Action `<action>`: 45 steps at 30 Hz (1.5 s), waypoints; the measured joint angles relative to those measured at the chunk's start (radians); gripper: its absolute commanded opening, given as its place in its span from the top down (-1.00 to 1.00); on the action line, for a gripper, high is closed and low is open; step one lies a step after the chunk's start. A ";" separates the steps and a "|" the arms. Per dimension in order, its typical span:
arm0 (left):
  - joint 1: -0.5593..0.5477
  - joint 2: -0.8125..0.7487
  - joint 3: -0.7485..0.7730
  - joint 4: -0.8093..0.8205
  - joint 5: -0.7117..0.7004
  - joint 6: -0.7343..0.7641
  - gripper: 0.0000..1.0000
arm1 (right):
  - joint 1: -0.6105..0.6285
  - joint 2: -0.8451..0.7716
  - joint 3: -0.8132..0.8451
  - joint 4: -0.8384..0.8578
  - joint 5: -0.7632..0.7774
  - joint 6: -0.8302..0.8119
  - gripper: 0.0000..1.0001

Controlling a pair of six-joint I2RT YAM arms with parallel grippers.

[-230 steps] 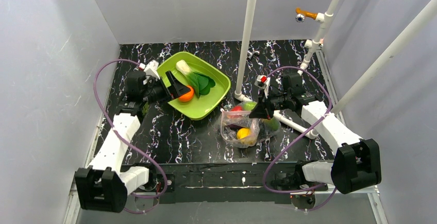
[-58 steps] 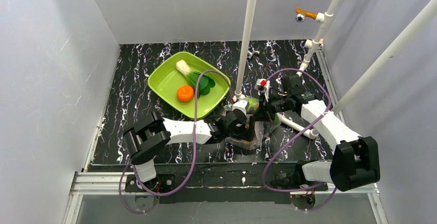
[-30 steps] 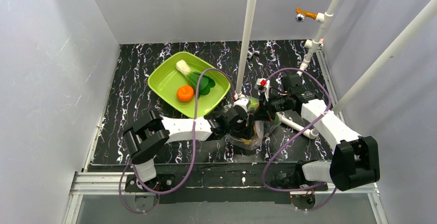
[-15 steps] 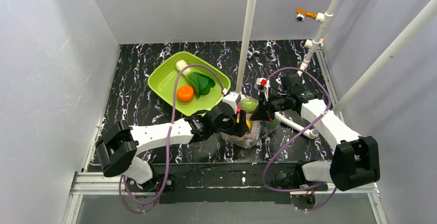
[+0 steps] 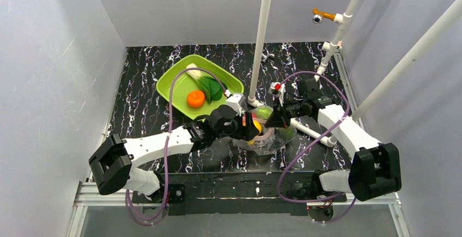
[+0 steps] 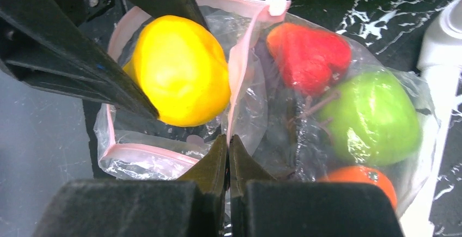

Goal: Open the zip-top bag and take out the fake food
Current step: Pick up the fake fruit from the zipper food storage bag.

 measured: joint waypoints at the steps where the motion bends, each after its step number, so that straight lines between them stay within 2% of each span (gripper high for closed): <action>1: 0.004 0.000 0.000 0.001 0.006 -0.001 1.00 | 0.000 0.000 0.000 0.003 0.011 0.011 0.97; 9: 0.053 0.000 -0.026 0.006 0.085 -0.021 1.00 | 0.002 -0.007 -0.001 0.065 0.111 0.095 0.97; 13: 0.074 -0.001 -0.032 -0.001 0.090 -0.029 1.00 | 0.001 -0.009 -0.001 0.061 0.082 0.080 0.97; 21: 0.083 0.050 0.046 -0.057 0.013 -0.028 1.00 | 0.028 -0.008 0.000 -0.051 -0.063 -0.059 0.97; 25: 0.083 0.111 0.086 -0.050 -0.025 -0.033 1.00 | 0.050 -0.002 0.009 -0.082 -0.068 -0.096 0.97; 31: 0.085 0.116 0.086 -0.047 -0.090 -0.059 1.00 | 0.070 0.009 0.010 -0.085 -0.034 -0.095 0.97; 45: 0.192 -0.121 -0.036 0.064 -0.061 -0.117 1.00 | 0.072 0.015 0.012 -0.055 0.048 -0.038 0.97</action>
